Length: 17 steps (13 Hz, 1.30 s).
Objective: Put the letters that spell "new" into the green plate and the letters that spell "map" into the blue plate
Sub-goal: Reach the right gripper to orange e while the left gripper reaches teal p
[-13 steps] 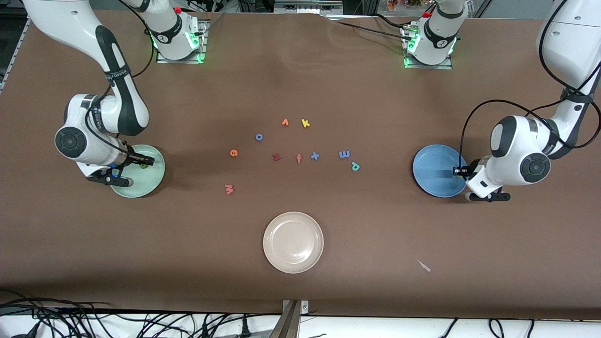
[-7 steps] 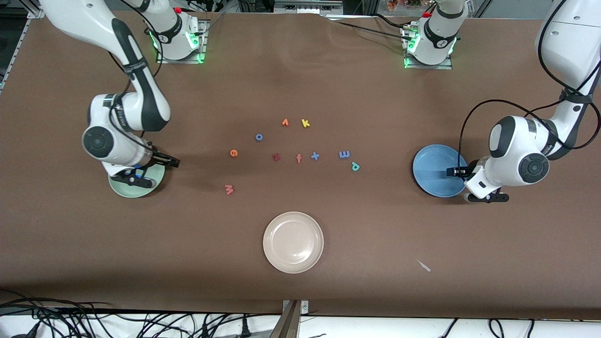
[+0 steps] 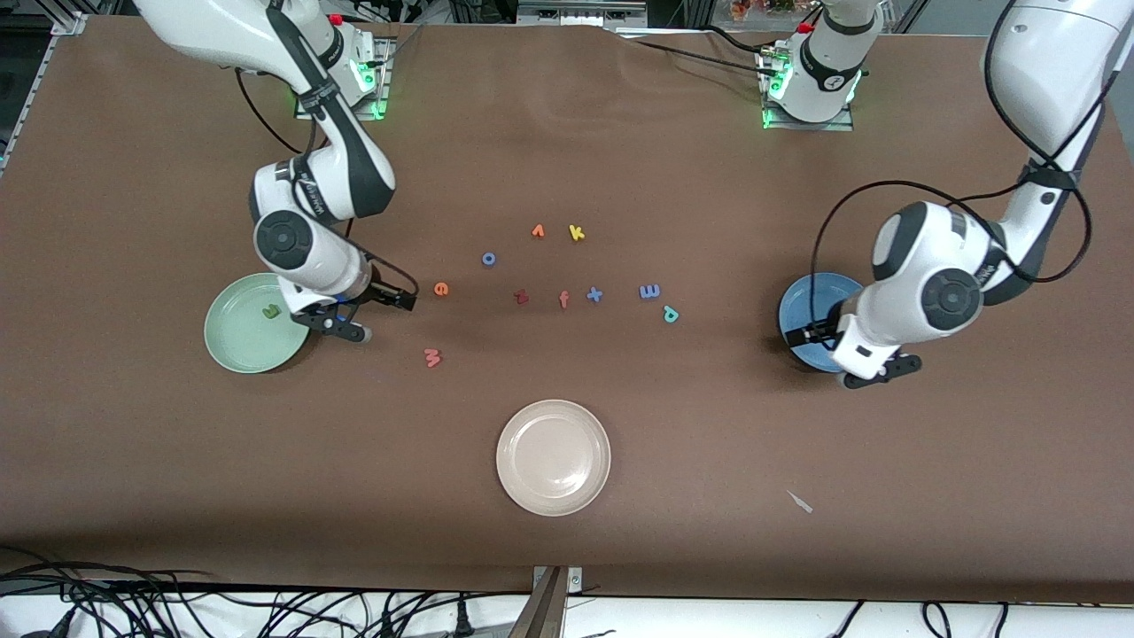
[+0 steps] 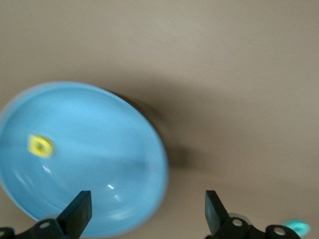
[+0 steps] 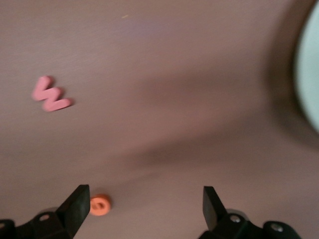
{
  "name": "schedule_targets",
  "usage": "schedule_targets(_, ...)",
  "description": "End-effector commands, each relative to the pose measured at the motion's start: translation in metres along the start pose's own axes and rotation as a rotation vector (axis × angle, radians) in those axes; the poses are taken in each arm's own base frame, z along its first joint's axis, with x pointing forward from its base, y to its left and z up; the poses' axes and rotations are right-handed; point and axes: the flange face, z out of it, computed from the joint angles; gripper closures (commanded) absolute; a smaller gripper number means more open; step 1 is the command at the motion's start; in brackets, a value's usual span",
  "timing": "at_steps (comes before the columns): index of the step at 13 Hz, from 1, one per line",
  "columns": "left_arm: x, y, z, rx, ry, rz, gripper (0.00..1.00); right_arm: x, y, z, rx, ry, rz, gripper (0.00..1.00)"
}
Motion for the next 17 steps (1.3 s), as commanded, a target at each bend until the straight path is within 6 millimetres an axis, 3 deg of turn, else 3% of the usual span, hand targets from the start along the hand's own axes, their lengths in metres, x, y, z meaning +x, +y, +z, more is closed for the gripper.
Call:
schedule_targets(1, -0.039, 0.059, 0.009, 0.007, -0.017, -0.09, 0.01, -0.024, -0.014, 0.015, 0.051, 0.024, 0.053, 0.0)
schedule_targets(4, -0.066, 0.11, 0.036, -0.047, 0.002, -0.106, 0.08, -0.037, -0.027, 0.031, 0.054, 0.008, 0.055, 0.0)
schedule_targets(7, -0.085, 0.145, 0.064, -0.1, 0.016, -0.049, 0.14, -0.046, -0.036, 0.046, 0.047, -0.001, 0.036, 0.01)
schedule_targets(12, -0.1, 0.16, 0.093, -0.06, 0.018, -0.014, 0.15, -0.052, -0.044, 0.063, 0.048, -0.005, 0.022, 0.11)
schedule_targets(17, -0.111, 0.167, 0.115, -0.013, 0.02, 0.01, 0.23, -0.053, -0.045, 0.067, 0.048, -0.007, 0.018, 0.38)
